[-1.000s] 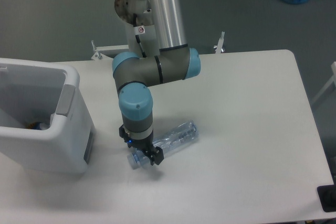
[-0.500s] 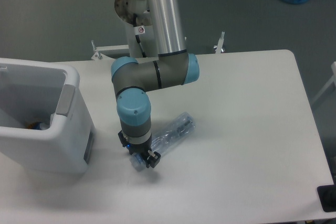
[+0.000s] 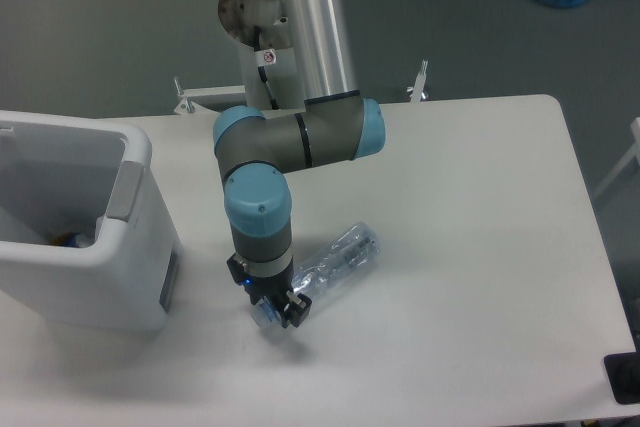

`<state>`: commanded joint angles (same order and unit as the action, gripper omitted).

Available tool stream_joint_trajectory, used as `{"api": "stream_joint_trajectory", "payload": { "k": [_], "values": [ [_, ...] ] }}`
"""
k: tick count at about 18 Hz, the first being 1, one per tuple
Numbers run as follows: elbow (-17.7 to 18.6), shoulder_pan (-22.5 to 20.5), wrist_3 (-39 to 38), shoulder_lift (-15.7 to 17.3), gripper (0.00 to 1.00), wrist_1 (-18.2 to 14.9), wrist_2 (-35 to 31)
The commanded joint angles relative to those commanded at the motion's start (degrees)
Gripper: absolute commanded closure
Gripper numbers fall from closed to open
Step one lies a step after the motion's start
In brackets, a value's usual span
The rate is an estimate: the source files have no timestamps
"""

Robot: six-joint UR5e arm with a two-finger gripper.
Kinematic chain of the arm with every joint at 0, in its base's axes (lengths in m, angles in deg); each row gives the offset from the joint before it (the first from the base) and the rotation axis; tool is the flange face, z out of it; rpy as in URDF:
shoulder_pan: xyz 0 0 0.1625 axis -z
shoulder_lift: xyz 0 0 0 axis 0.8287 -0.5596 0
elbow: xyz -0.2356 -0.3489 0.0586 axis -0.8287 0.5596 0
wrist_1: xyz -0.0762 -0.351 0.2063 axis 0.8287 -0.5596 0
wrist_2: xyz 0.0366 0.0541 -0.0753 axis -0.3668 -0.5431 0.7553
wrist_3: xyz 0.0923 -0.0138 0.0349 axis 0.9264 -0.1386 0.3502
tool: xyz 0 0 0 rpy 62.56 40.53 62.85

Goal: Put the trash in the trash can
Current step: 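Close the gripper around the bottle's capped end and lift it upright, then carry the bottle over the white bin and lower it inside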

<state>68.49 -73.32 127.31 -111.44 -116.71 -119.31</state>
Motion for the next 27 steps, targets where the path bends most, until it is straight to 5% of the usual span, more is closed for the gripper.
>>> {"api": "stream_joint_trajectory", "payload": {
  "k": [7,12,19,27],
  "values": [
    [-7.3,-3.2,-15.4,0.8,0.37,0.0,18.0],
    [-12.0,-5.9,-22.8,4.6,0.37,0.0,31.4],
    [-23.2,-6.0,-32.2,6.1,0.36,0.0,44.5],
    [-23.2,-4.0,-37.2,8.4,0.36,0.0,52.3]
  ]
}}
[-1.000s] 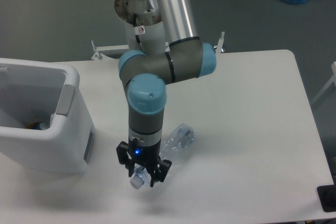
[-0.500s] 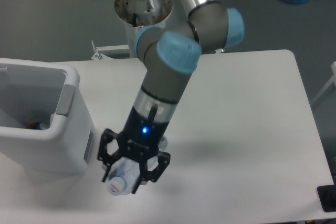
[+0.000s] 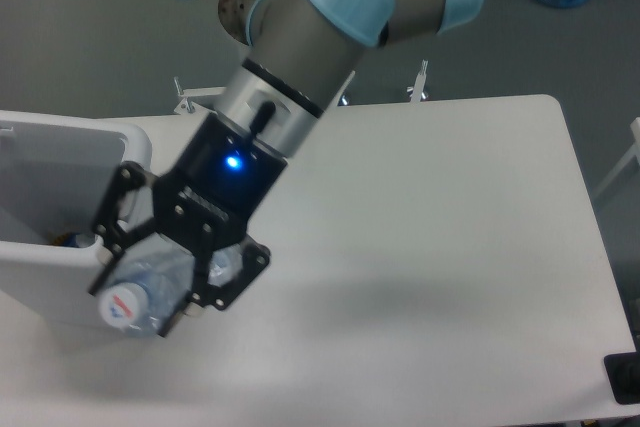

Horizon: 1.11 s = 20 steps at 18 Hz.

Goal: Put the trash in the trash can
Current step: 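Carry the bottle over the white bin and lower it inside, then open the gripper to release the bottle into the bin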

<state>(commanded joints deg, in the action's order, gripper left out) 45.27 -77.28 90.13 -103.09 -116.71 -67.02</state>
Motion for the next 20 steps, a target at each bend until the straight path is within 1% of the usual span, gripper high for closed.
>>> {"api": "stream_joint_trajectory", "payload": {
  "k": [2,4,5,9,11,14,17,20],
  "values": [
    [0.4,0.7,-1.7,1.7,0.36,0.0,1.6],
    [0.8,1.0,-2.1,2.4,0.36,-0.1,3.3],
    [0.8,1.8,-3.0,2.4,0.35,-0.1,3.9],
    [1.7,5.2,-3.8,2.5,0.34,0.0,4.0],
    [3.2,6.6,-3.4,3.8,0.34,0.0,4.0],
    [4.3,8.4,-3.1,4.2,0.32,0.0,4.0],
    [6.2,9.1,1.3,4.1,0.29,0.1,4.0],
    [9.7,10.4,7.4,4.8,0.27,0.1,4.0]
  ]
}}
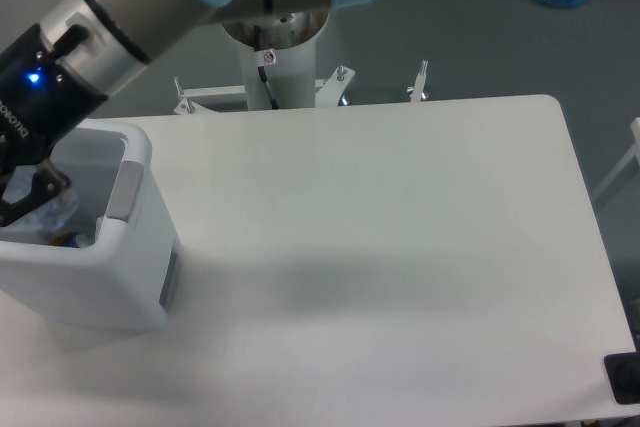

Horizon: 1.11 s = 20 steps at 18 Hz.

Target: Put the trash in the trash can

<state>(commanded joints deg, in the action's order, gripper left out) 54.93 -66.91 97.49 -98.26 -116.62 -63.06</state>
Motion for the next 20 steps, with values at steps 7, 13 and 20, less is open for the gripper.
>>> {"api": "stream_joint_trajectory", "payload": {
  "k": [7,13,20],
  "values": [
    [6.9,-1.0,3.7,3.9,0.00,0.0,0.0],
    [10.9,-9.2,4.3,7.0,0.00,0.1,-0.2],
    [11.2,-19.7,11.5,8.0,0.00,-0.4,-6.7]
  ]
}}
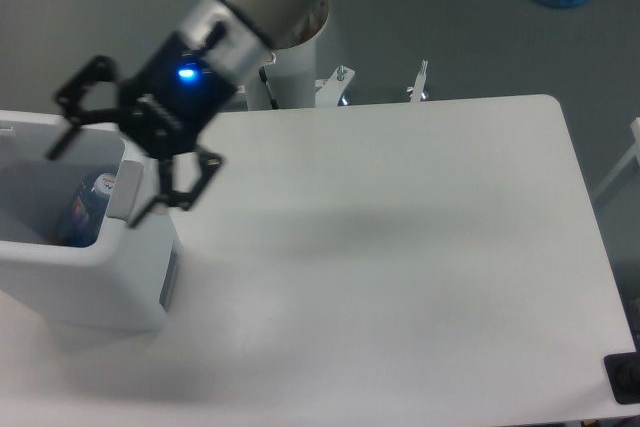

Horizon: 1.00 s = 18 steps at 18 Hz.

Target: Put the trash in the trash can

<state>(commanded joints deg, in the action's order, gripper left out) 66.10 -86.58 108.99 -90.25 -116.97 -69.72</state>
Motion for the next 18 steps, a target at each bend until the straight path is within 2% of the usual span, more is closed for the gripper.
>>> {"api": "stream_joint_trajectory", "payload": {
  "k": [6,9,11,13,14,18],
  "values": [
    [0.4,-1.0,10.9,-2.4,0.00,-0.1,-21.6],
    [1.8,-4.3,18.3,-2.9,0.00,-0.2,-23.0],
    [5.8,-6.9,23.7,-3.9,0.00,-0.3,-24.7],
    [10.5,-9.3,32.3,-3.9,0.00,-0.3,-28.9],
    [11.8,-10.4,35.2,-3.9,0.00,-0.2,-31.6],
    [10.2,-13.6,36.9,-7.6,0.00,-0.4,-39.9]
  ]
}}
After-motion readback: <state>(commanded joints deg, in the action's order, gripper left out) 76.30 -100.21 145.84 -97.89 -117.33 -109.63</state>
